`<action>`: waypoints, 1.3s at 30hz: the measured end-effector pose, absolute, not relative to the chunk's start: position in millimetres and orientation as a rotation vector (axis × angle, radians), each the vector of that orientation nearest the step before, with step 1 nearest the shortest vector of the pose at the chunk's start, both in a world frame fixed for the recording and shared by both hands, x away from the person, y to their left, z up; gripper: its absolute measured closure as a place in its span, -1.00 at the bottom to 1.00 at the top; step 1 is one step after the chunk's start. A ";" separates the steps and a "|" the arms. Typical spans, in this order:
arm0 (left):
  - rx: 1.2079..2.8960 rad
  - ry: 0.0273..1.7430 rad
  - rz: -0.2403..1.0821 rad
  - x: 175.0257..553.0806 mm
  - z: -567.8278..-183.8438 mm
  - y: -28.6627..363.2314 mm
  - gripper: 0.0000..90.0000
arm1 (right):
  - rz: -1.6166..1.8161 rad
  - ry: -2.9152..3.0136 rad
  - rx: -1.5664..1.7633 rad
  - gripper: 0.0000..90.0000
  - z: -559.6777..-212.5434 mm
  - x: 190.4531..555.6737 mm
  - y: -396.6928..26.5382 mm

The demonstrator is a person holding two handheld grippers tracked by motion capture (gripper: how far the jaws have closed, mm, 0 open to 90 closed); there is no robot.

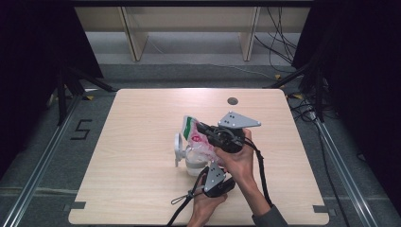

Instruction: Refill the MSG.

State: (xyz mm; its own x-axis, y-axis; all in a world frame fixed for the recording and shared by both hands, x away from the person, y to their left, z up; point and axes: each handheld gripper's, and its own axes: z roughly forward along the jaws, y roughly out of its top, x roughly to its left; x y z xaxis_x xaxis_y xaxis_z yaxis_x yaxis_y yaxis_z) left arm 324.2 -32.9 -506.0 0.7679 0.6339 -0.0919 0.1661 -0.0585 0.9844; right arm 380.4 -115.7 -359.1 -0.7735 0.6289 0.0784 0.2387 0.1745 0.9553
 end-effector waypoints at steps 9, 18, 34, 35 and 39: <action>1.610 0.651 0.421 324.4 -507.4 -33.6 0.63 | 1.630 2.128 0.805 1.00 -361.0 382.8 -115.4; 1.603 0.656 0.420 324.2 -507.7 -33.5 0.63 | 1.628 2.134 0.826 1.00 -361.2 381.1 -114.3; 1.606 0.662 0.414 323.3 -507.7 -32.6 0.63 | 1.636 2.144 0.840 0.99 -362.3 380.1 -112.3; 1.605 0.661 0.411 323.4 -507.6 -32.7 0.63 | 1.648 2.132 0.808 0.99 -362.3 382.3 -113.1; 1.603 0.663 0.407 323.6 -508.0 -33.0 0.62 | 1.618 2.152 0.825 0.99 -364.2 380.5 -110.3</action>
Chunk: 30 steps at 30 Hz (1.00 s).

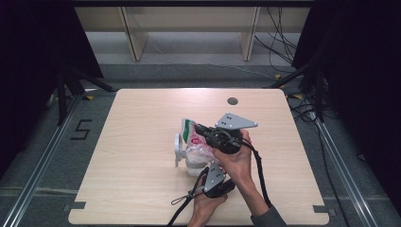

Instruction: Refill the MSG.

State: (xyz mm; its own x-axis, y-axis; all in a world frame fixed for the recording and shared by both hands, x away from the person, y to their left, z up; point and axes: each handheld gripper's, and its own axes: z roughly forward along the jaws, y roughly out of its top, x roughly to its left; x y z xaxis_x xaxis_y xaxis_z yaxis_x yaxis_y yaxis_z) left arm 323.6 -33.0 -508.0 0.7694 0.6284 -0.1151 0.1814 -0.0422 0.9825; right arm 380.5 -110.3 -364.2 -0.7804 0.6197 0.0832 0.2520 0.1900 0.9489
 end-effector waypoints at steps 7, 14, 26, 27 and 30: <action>1.606 0.664 0.409 323.3 -507.8 -33.3 0.62 | 1.619 2.154 0.816 0.99 -363.8 381.1 -111.0; 1.608 0.662 0.408 323.2 -507.9 -32.8 0.62 | 1.634 2.150 0.809 0.99 -364.0 382.2 -110.8; 1.592 0.667 0.406 323.2 -507.7 -32.4 0.63 | 1.646 2.148 0.812 0.99 -362.7 380.7 -109.5; 1.591 0.673 0.409 323.3 -507.7 -32.6 0.63 | 1.637 2.155 0.797 0.99 -362.8 381.0 -109.1; 1.597 0.674 0.418 323.7 -507.9 -33.5 0.63 | 1.638 2.157 0.793 0.99 -364.7 381.9 -107.4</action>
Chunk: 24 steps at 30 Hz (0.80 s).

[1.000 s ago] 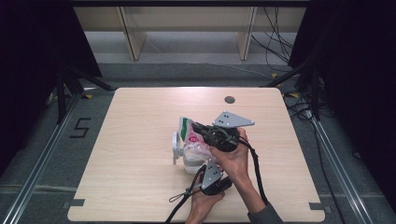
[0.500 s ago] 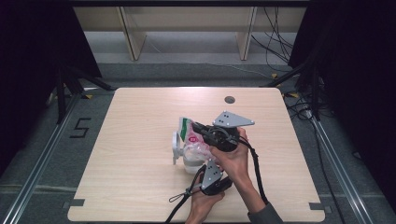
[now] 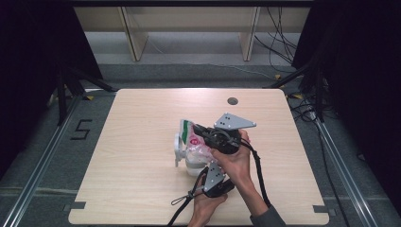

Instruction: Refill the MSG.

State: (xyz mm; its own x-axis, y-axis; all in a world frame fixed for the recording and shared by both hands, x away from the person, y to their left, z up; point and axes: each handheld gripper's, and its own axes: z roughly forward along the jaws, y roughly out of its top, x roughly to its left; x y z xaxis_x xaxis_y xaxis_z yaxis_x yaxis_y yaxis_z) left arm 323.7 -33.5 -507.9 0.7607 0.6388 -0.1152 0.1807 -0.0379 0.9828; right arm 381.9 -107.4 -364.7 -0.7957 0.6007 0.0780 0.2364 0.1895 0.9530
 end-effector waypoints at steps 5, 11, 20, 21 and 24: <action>1.595 0.670 0.412 323.2 -507.7 -33.6 0.63 | 1.633 2.158 0.794 0.99 -363.5 381.0 -108.7; 1.595 0.667 0.411 323.3 -507.3 -35.1 0.63 | 1.643 2.147 0.784 0.99 -362.9 381.9 -110.1; 1.597 0.677 0.402 324.6 -506.2 -35.2 0.63 | 1.638 2.154 0.803 0.99 -363.1 382.6 -110.1; 1.596 0.677 0.402 324.9 -506.1 -35.1 0.62 | 1.634 2.155 0.808 0.99 -363.9 383.3 -110.0; 1.599 0.672 0.402 325.2 -505.1 -34.3 0.63 | 1.657 2.138 0.802 0.99 -362.7 384.3 -111.2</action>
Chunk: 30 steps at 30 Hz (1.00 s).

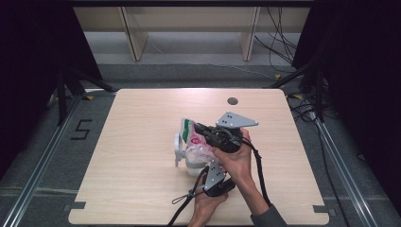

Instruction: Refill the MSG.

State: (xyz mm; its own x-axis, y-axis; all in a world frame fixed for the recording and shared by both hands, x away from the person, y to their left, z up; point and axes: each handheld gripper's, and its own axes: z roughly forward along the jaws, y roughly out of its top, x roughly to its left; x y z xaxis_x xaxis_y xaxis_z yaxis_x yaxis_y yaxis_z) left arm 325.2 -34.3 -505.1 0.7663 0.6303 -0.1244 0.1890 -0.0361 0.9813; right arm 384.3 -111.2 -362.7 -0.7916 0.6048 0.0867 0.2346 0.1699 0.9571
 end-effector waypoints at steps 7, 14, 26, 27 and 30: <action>1.587 0.677 0.406 324.8 -503.9 -34.1 0.63 | 1.647 2.148 0.813 0.99 -361.3 382.7 -108.4; 1.584 0.673 0.397 325.0 -503.9 -35.3 0.63 | 1.653 2.152 0.807 0.99 -361.9 383.8 -108.5; 1.577 0.666 0.403 324.5 -503.3 -34.8 0.63 | 1.648 2.154 0.805 0.99 -360.3 381.5 -107.0; 1.573 0.667 0.398 324.7 -503.7 -35.2 0.62 | 1.641 2.152 0.803 0.99 -360.6 381.6 -106.3; 1.581 0.668 0.399 325.0 -504.5 -34.9 0.62 | 1.635 2.161 0.778 0.99 -363.5 384.1 -105.0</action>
